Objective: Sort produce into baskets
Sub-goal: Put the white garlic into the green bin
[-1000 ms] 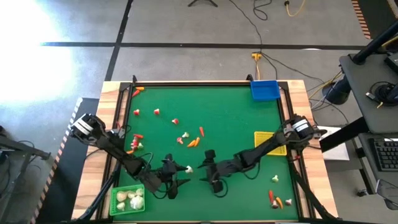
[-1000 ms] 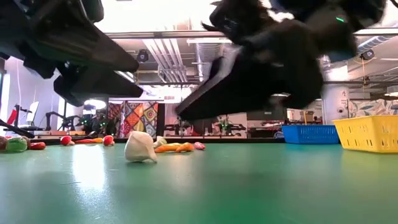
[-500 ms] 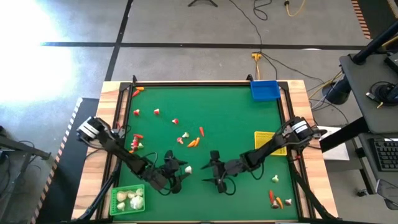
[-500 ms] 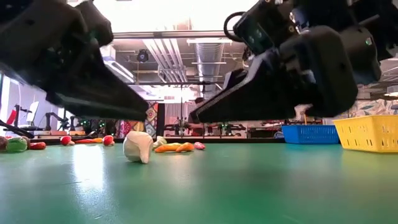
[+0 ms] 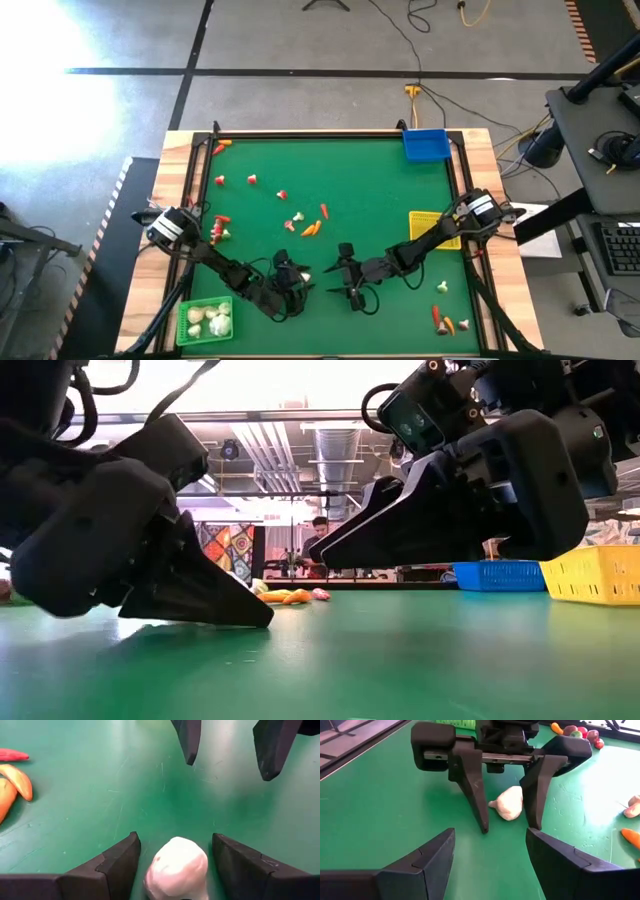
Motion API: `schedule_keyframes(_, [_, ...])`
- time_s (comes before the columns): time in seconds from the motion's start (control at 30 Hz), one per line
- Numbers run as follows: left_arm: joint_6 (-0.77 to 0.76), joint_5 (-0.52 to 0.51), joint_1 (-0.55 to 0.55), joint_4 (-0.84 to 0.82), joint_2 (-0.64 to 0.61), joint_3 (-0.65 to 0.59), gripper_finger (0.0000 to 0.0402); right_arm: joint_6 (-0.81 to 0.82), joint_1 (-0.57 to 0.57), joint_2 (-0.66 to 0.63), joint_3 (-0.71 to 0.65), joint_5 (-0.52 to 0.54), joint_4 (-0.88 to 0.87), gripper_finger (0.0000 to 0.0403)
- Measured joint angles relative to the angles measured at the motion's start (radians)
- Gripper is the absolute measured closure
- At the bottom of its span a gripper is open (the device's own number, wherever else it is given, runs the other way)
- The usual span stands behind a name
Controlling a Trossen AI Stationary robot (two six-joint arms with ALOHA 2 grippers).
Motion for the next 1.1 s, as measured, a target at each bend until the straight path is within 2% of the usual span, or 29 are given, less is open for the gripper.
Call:
schedule_keyframes(0.2, [-0.009,0.009,0.001,-0.027,-0.009,-0.001,0.0179,0.004,0.0,0.0,0.0,0.008,-0.011,0.0165])
schedule_keyframes(0.3, [-0.013,0.01,0.001,-0.043,-0.017,-0.003,0.0221,0.031,-0.003,0.0,0.0,0.009,-0.022,0.0165])
schedule_keyframes(0.47, [-0.013,0.013,0.0,-0.063,-0.029,-0.004,0.0323,0.04,-0.003,0.0,0.0,0.016,-0.037,0.0165])
schedule_keyframes(0.6, [-0.023,0.135,0.0,-0.133,-0.093,-0.004,0.0332,0.051,-0.003,-0.001,0.0,0.016,-0.042,0.0165])
schedule_keyframes(0.73, [-0.079,0.315,-0.016,-0.358,-0.248,0.036,0.0333,0.054,-0.003,-0.001,-0.001,0.016,-0.086,0.0165])
schedule_keyframes(0.9, [-0.229,0.492,-0.103,-0.794,-0.423,0.163,0.0333,0.08,-0.005,-0.001,-0.001,0.016,-0.106,0.0165])
schedule_keyframes(1.1, [-0.594,0.621,-0.292,-1.317,-0.494,0.349,0.0333,0.079,-0.005,-0.001,-0.001,0.017,-0.106,0.0165])
